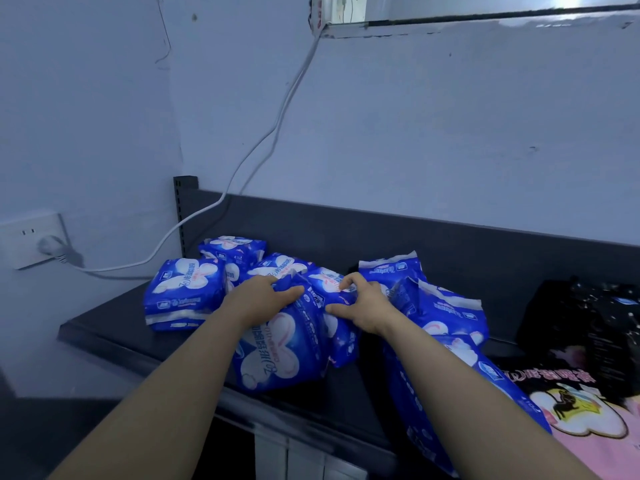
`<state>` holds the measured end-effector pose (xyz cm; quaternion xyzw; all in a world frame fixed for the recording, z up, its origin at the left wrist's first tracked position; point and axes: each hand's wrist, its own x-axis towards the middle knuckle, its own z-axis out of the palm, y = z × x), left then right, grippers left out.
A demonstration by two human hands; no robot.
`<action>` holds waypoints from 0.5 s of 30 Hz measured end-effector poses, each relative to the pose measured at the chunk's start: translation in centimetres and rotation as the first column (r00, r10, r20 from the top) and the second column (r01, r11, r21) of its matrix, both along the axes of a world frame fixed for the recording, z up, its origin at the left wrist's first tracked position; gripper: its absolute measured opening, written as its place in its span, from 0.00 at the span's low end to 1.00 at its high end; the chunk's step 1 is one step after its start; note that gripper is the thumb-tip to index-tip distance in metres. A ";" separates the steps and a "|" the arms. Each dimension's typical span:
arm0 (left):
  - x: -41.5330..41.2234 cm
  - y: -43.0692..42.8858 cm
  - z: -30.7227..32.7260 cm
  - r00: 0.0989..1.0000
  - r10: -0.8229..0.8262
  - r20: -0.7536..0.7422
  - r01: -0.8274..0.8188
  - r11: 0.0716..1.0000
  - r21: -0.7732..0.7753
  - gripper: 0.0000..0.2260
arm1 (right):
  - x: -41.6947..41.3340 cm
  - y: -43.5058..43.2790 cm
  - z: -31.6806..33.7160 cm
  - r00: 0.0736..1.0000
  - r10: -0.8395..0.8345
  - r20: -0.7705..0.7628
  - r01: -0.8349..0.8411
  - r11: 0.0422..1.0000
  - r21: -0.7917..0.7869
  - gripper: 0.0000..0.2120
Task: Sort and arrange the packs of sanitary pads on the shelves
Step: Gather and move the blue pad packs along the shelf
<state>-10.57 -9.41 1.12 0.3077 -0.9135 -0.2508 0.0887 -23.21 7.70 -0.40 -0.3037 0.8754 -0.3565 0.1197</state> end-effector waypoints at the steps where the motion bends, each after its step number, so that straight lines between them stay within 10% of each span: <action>1: 0.2 0.2 0.0 1.000 0.005 -0.005 -0.005 1.000 -0.005 0.37 | 0.1 0.0 0.0 1.000 -0.009 -0.008 0.009 1.000 0.023 0.26; 4: 0.5 0.4 -0.1 0.999 0.021 -0.027 -0.022 1.000 -0.003 0.35 | 0.3 0.2 0.2 1.000 -0.016 -0.027 0.018 0.997 0.076 0.39; 15: 2.6 1.3 -0.7 0.966 0.090 -0.242 -0.097 0.995 -0.015 0.29 | 1.6 1.1 0.5 0.978 0.042 -0.203 -0.006 0.985 0.174 0.36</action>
